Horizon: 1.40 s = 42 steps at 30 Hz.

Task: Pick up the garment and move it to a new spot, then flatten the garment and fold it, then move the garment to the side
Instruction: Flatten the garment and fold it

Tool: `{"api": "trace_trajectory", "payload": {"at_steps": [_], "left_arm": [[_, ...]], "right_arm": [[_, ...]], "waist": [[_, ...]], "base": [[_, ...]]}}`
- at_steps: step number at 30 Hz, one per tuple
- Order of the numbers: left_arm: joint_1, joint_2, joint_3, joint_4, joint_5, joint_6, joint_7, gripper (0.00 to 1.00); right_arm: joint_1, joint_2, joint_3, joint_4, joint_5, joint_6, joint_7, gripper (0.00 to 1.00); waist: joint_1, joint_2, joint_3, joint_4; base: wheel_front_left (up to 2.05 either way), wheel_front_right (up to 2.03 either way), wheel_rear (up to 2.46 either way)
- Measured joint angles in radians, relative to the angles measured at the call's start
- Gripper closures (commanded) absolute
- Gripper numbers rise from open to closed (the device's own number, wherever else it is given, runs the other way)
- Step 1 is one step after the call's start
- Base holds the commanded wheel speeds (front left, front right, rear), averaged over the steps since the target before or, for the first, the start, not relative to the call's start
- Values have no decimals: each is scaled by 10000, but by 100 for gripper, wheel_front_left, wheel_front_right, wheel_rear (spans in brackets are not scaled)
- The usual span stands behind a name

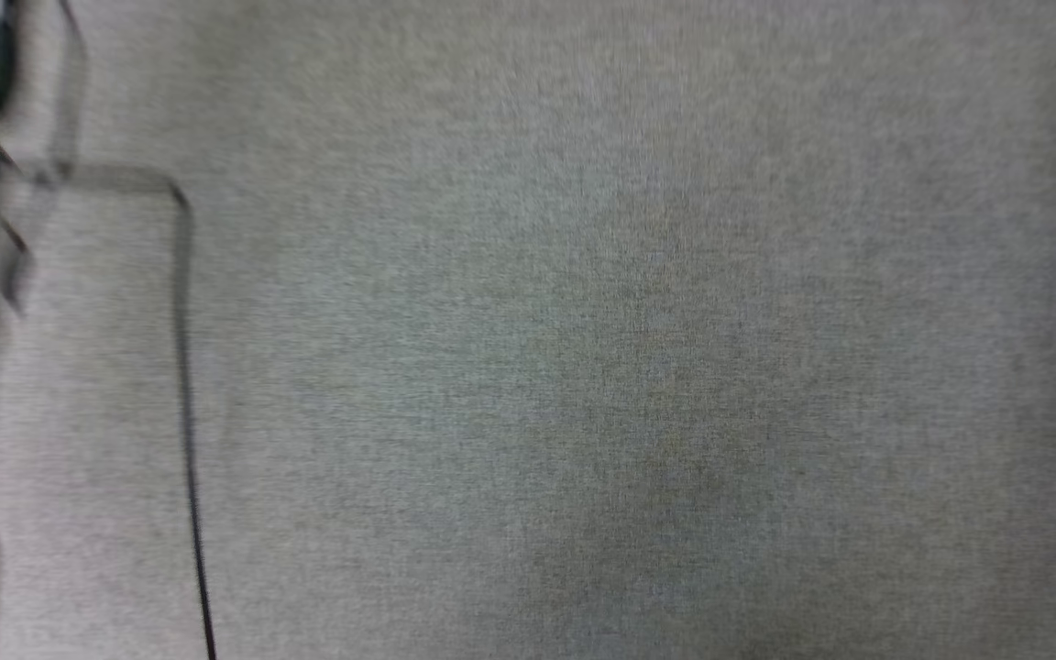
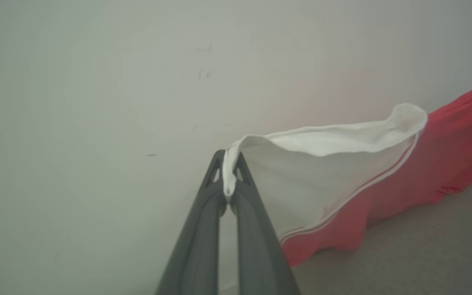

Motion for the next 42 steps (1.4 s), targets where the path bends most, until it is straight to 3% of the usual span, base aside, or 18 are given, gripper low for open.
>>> {"api": "trace_trajectory", "payload": {"at_steps": [9,17,24,32,42], "left_arm": [[4231,-318,-326,-872,174,61,0,100],[7192,-230,-713,-1306,-188,224,261,100],[9129,36,-1018,-2125,-366,518,817,100],[10868,282,-1271,-2989,-663,825,1427,100],[12695,725,-1833,-4094,-1129,606,2109,100]], "right_arm": [[2871,-228,1465,6,1597,0,-92,100],[5304,-646,2245,-173,3260,0,430,100],[7122,-675,2476,-433,4614,-2,1154,100],[8803,-905,2771,-1559,5910,-4,2215,100],[11319,-1791,2512,-3333,6713,-4,2849,100]], "waist": [[-2,0,-1601,195],[-4,1,-3022,336],[-3,1,-4069,399],[-3,1,-4966,437],[-2,1,-5980,658]], "base": [[0,0,0],[0,0,0],[0,0,0],[0,0,0],[0,0,0]]}}
